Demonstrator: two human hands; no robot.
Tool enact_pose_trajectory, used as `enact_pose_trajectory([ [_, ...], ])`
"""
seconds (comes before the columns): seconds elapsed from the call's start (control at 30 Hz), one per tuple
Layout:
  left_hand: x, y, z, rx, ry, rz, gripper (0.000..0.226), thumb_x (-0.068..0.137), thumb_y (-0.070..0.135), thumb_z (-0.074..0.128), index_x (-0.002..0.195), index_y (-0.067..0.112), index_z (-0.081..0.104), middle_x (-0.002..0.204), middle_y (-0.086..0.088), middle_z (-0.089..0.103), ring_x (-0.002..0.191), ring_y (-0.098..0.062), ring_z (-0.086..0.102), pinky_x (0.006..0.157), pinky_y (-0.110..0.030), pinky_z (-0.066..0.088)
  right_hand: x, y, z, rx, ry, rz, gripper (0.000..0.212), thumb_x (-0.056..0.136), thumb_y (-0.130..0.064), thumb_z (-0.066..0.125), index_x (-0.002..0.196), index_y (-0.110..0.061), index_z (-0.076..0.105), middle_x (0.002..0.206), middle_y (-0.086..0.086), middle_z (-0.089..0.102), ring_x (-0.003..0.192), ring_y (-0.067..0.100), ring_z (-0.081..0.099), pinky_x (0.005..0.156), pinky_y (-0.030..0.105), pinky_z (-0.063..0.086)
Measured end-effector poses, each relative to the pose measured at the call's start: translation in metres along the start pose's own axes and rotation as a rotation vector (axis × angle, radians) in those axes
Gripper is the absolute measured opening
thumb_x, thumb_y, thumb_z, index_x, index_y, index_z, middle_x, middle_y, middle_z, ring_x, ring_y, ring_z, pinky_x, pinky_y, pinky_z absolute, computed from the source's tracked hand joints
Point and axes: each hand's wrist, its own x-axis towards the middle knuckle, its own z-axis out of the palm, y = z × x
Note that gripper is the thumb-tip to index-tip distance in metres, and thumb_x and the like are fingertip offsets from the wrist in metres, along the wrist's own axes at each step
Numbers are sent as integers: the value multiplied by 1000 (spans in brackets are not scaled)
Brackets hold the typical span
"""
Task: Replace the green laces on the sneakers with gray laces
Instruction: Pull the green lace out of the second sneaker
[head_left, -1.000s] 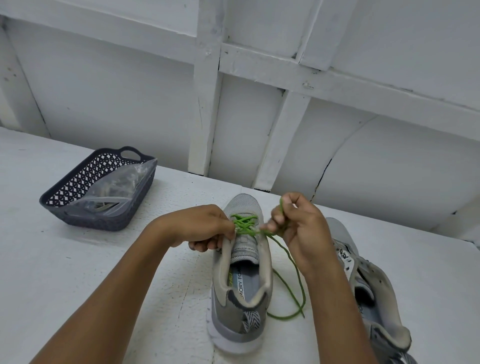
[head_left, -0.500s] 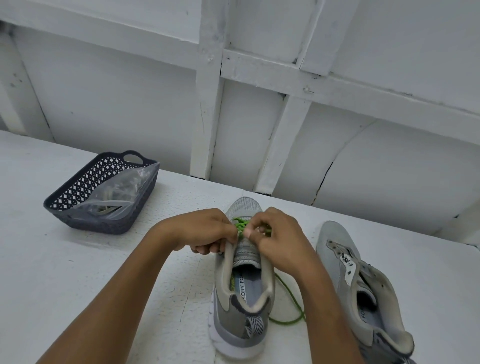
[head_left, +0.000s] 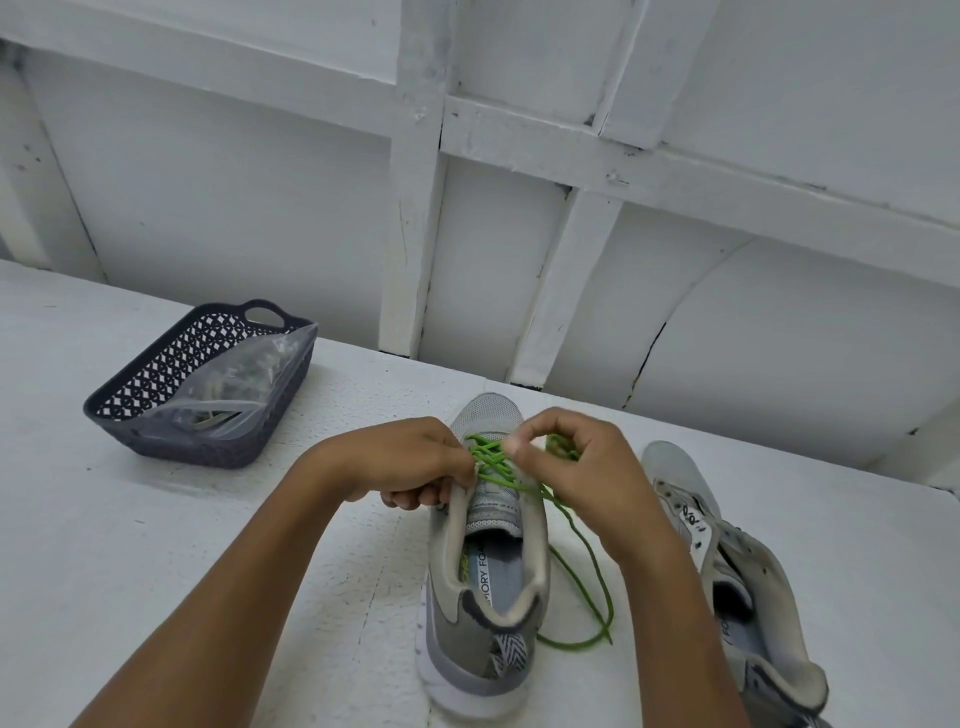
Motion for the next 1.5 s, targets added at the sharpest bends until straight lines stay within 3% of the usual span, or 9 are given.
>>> enact_pose_trajectory([
  [0.13, -1, 2, 1, 13, 8, 2, 25, 90, 19, 57, 67, 9, 58, 56, -6, 47, 44, -18, 31, 45, -23, 21, 2, -2, 11, -495, -104, 20, 2, 79, -28, 77, 78, -28, 75, 63, -10, 64, 58, 6, 55, 55, 18, 41],
  [0.3, -3, 1, 0, 28, 17, 5, 28, 90, 19, 57, 63, 11, 57, 56, -5, 49, 44, -18, 33, 45, -23, 22, 3, -3, 14, -585, -104, -32, 12, 86, -21, 68, 76, -26, 69, 66, -7, 62, 67, 12, 58, 65, 29, 47],
  [0.5, -3, 1, -2, 26, 12, -6, 24, 89, 23, 60, 70, 9, 60, 59, -6, 50, 44, -17, 34, 45, -22, 24, 3, 3, 1, 221, -11, -21, 16, 103, -14, 47, 93, -8, 58, 102, -4, 74, 102, 10, 67, 87, 25, 47],
  [0.6, -3, 2, -2, 27, 9, -5, 24, 87, 25, 61, 70, 9, 59, 60, -7, 49, 44, -17, 34, 45, -22, 23, 3, 3, -1, 559, 12, 11, 19, 105, -12, 38, 88, -9, 47, 71, 5, 70, 73, 23, 68, 76, 33, 56],
  [0.7, -4, 1, -2, 26, 6, -4, 26, 90, 22, 59, 66, 11, 58, 59, -7, 49, 44, -17, 34, 45, -22, 23, 5, 8, 1, 666, 101, 68, 21, 105, -12, 40, 84, -11, 47, 53, -3, 39, 47, 13, 42, 53, 28, 48],
  [0.83, -5, 1, -3, 30, 1, -3, 29, 91, 21, 58, 64, 12, 57, 59, -5, 50, 44, -17, 35, 45, -23, 23, 5, 14, -6, 373, 199, 80, 21, 100, -18, 54, 79, -14, 57, 49, -10, 31, 46, 10, 21, 42, 20, 24],
  [1.1, -4, 2, 0, 55, 16, 17, 30, 91, 27, 62, 65, 12, 57, 57, -3, 48, 46, -16, 34, 46, -23, 25, -2, 26, -19, -265, 6, 93, 37, 88, -47, 67, 69, -15, 68, 46, -10, 44, 43, 5, 37, 50, 22, 33],
  [1.23, -2, 7, 6, 273, 189, 99, 40, 91, 46, 63, 67, 14, 55, 61, 4, 52, 54, -12, 44, 55, -27, 34, -6, 32, -17, -291, -52, 168, 46, 85, -60, 65, 73, -16, 68, 66, 2, 69, 61, 16, 63, 65, 28, 49],
  [1.5, 4, 14, 23, 561, 376, 308, 18, 87, 38, 68, 98, 24, 66, 101, 6, 56, 93, -13, 55, 82, -35, 48, -6, 34, -8, -170, -25, 134, 40, 82, -53, 70, 66, -17, 69, 65, 0, 69, 66, 21, 63, 73, 41, 54],
])
